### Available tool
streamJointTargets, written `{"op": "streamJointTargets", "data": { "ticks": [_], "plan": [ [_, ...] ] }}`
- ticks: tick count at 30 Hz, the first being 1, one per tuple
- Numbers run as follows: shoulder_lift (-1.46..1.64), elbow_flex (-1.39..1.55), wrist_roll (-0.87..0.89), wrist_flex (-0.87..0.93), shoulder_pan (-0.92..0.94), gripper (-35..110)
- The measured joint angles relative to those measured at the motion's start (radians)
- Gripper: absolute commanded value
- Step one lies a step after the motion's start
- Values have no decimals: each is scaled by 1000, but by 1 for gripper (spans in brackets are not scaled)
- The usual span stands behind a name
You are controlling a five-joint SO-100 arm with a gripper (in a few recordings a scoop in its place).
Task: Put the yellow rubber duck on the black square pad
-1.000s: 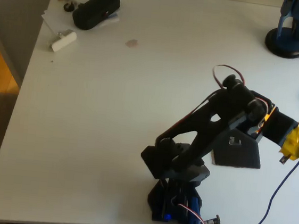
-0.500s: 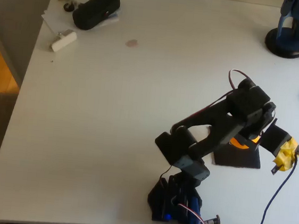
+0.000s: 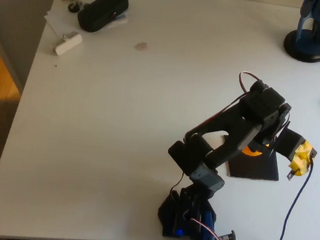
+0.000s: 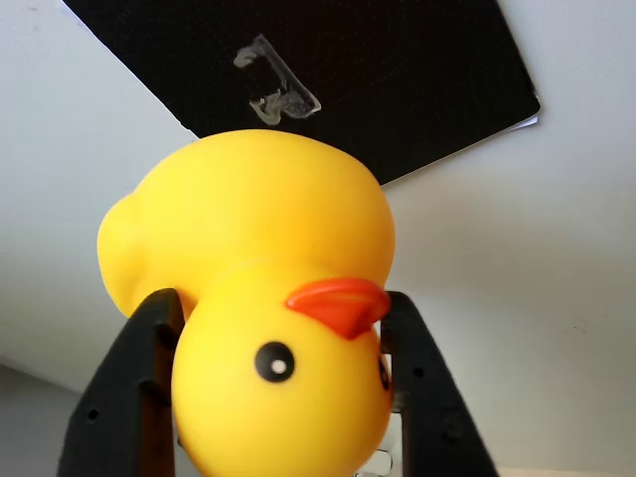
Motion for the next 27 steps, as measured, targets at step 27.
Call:
{"op": "streamJointTargets", "data": {
  "ticks": [27],
  "plan": [
    [0,0,0,0,0,32]
  ]
}}
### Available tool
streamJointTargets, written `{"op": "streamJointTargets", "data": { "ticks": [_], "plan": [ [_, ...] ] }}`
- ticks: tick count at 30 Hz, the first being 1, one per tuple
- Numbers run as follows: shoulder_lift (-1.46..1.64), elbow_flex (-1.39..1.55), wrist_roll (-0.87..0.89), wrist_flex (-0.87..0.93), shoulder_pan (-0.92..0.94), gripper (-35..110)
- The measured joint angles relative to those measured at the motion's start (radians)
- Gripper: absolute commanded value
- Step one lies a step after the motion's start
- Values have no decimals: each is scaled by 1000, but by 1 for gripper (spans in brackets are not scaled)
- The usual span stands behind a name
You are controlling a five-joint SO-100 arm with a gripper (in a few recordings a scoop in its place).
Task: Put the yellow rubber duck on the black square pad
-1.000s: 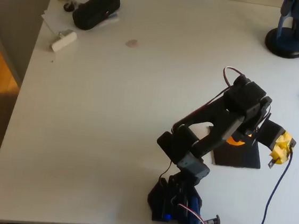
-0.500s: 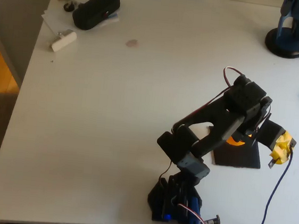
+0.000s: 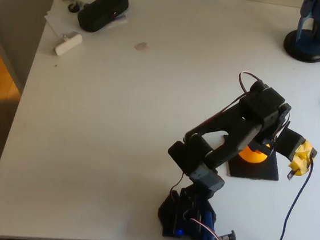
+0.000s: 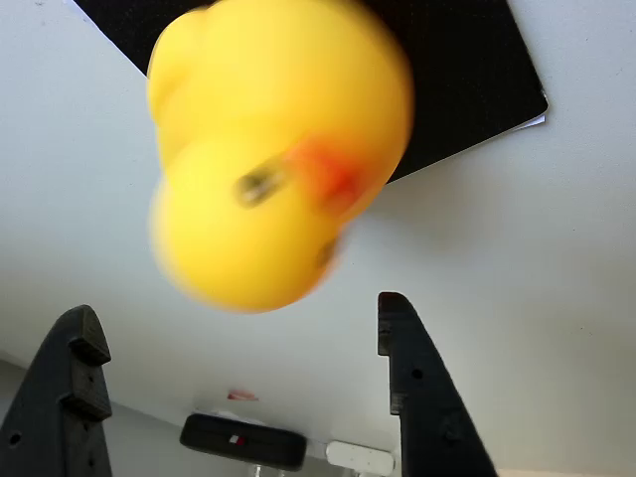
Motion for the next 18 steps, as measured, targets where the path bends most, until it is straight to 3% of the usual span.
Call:
{"op": "streamJointTargets", "data": {
  "ticks": [12,18],
  "plan": [
    [17,-2,6,0,0,32],
    [250,-2,6,0,-11,32]
  ]
}}
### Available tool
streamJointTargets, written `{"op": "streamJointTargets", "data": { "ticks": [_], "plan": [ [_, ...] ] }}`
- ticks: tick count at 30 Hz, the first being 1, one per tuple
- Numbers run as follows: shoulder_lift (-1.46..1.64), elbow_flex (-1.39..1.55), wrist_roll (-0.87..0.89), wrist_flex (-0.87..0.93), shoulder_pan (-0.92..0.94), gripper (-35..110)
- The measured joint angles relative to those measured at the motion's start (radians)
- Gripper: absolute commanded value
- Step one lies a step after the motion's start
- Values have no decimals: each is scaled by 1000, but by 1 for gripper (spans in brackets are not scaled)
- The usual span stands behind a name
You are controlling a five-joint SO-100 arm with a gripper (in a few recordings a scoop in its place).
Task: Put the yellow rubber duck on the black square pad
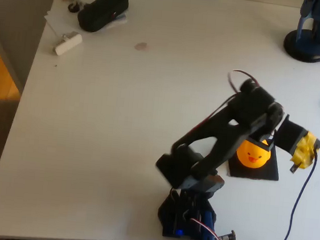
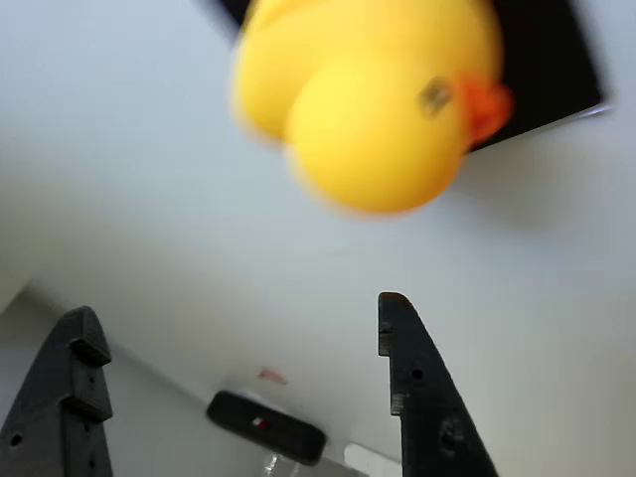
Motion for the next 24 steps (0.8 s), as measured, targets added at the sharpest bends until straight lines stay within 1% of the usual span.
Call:
{"op": "streamJointTargets", "data": {
  "ticks": [6,9,14,21,24],
  "plan": [
    [196,0,0,0,-5,32],
    [213,0,0,0,-69,32],
    [218,0,9,6,-310,32],
    [218,0,207,5,-689,32],
    [218,0,250,5,-856,32]
  ]
}}
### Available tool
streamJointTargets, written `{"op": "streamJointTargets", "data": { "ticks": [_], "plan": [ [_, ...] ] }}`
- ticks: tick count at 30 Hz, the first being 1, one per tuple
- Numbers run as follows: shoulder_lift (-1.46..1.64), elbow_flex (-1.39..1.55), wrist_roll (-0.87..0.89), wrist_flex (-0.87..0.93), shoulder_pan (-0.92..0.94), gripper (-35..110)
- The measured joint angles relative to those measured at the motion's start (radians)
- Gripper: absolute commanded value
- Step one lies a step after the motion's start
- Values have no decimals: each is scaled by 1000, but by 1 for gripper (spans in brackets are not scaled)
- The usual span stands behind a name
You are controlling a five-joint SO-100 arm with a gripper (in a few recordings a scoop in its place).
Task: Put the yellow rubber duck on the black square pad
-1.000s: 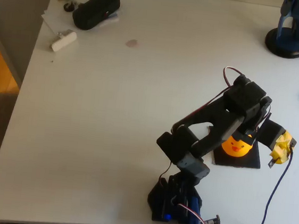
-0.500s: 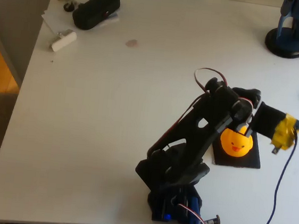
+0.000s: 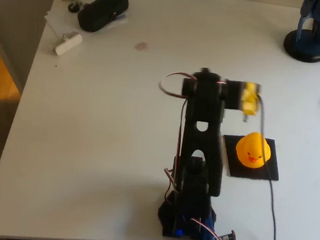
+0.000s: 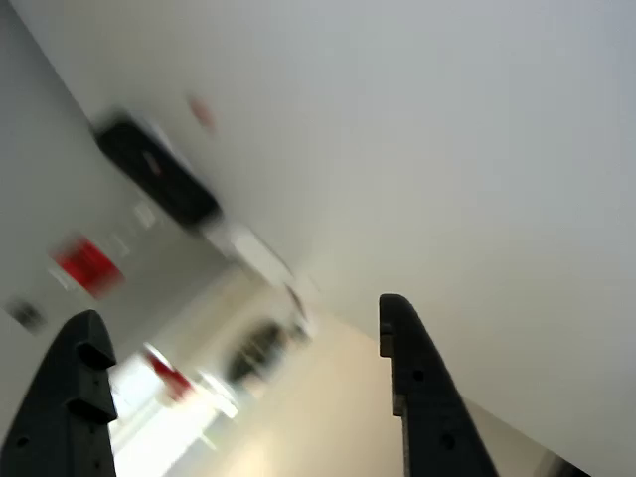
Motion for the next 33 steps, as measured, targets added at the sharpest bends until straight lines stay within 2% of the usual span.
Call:
{"op": "streamJointTargets", "data": {
  "ticks": [5,13,24,33],
  "plan": [
    [0,2,26,-9,-77,30],
    [5,84,29,-167,-86,13],
    [78,377,164,-428,-91,13],
    [245,591,170,-448,-92,12]
  ]
}}
